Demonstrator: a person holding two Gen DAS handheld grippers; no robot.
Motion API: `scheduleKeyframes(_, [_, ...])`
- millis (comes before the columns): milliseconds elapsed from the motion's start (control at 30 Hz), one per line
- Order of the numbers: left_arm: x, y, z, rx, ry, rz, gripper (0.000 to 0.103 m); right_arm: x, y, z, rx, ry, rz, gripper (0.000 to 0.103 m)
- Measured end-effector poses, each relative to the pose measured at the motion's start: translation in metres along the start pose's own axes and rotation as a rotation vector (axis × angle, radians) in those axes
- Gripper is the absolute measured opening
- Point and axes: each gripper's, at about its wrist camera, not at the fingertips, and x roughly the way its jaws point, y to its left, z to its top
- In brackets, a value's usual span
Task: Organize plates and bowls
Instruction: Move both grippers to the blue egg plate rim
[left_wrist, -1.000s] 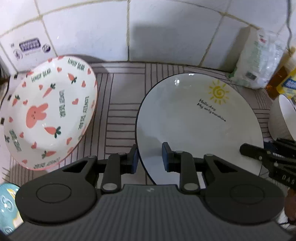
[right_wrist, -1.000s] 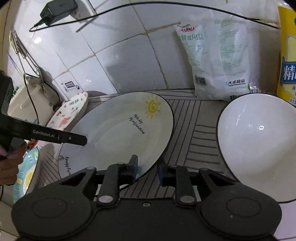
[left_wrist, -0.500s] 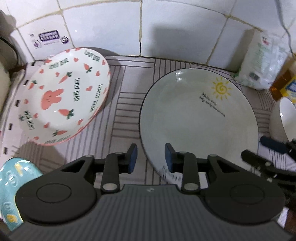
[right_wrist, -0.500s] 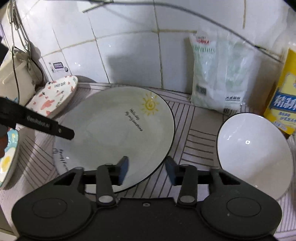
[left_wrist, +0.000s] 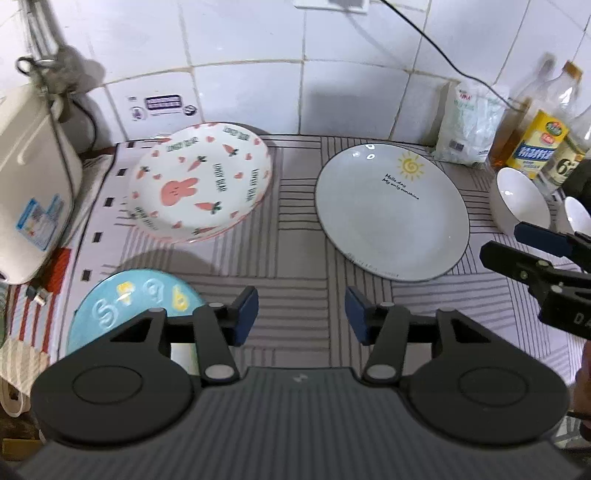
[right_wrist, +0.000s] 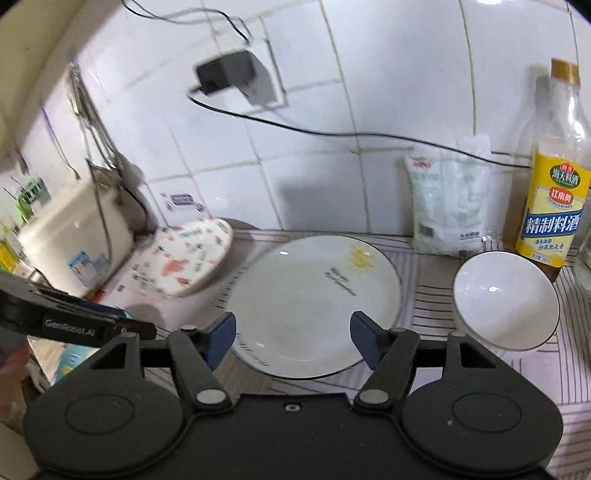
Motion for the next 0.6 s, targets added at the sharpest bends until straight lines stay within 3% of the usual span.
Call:
scheduleKeyframes(267, [-0.043,0.055,-0.043,-0.054,-0.029,0.013,0.061,-0.026,0.059,-0.018,-0.037,-0.039,0.007,0.077])
scheduleKeyframes(333, [-0.051,0.069,-0.054,-0.058,-0.034,0.014,0.061,-0.033,0.076,-0.024,-0.059,-0.044,0.025,0.082])
scheduleKeyframes(600, [-0.068,0.115,-0.08,-0.027,-0.07,0.037,0.065,-0.043,0.13,-0.05,-0.073,-0.096,0.068,0.086])
